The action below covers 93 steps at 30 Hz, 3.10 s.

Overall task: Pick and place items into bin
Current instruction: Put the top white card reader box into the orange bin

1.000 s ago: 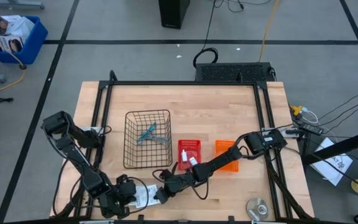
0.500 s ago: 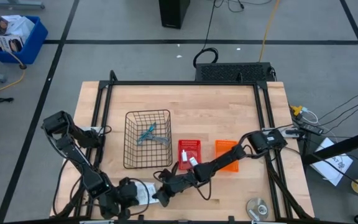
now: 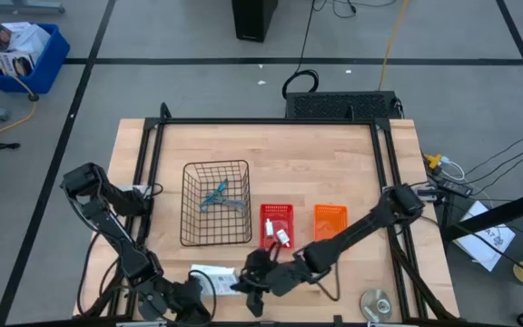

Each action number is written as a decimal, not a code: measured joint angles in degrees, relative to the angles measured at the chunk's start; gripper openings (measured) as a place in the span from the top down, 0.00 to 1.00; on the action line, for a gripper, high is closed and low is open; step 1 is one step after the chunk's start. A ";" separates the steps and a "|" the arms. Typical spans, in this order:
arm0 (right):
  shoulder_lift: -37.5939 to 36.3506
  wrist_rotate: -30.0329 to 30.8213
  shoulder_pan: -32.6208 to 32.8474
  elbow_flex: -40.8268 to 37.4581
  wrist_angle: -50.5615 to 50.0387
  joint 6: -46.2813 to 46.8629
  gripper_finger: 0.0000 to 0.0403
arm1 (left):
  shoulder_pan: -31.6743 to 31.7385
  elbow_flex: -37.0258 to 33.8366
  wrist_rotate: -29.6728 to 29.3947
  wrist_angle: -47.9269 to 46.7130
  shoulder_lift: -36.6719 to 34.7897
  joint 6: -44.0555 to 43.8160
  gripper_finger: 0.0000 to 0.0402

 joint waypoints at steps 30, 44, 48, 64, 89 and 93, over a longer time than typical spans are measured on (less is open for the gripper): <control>-14.12 33.09 9.22 -0.12 -82.14 32.03 0.90 | 2.99 -0.03 -4.82 6.47 0.00 8.38 0.91; -14.22 16.98 8.93 -0.14 -95.77 26.70 0.90 | 2.99 0.00 -5.82 6.47 -0.02 8.73 0.91; -14.20 13.54 8.48 -0.14 -95.78 22.93 0.90 | 2.99 0.00 -5.96 6.46 -0.02 8.71 0.91; -14.18 4.58 5.09 -9.37 -95.84 11.13 0.90 | 2.99 0.02 -5.97 6.43 -0.04 8.75 0.91; -14.15 -2.18 3.92 -17.26 -86.35 4.35 0.68 | 2.99 0.02 -7.23 6.33 -0.04 9.30 0.91; -14.15 -4.76 3.90 -17.26 -85.58 3.66 0.62 | 2.97 0.02 -7.24 6.34 -0.04 9.30 0.91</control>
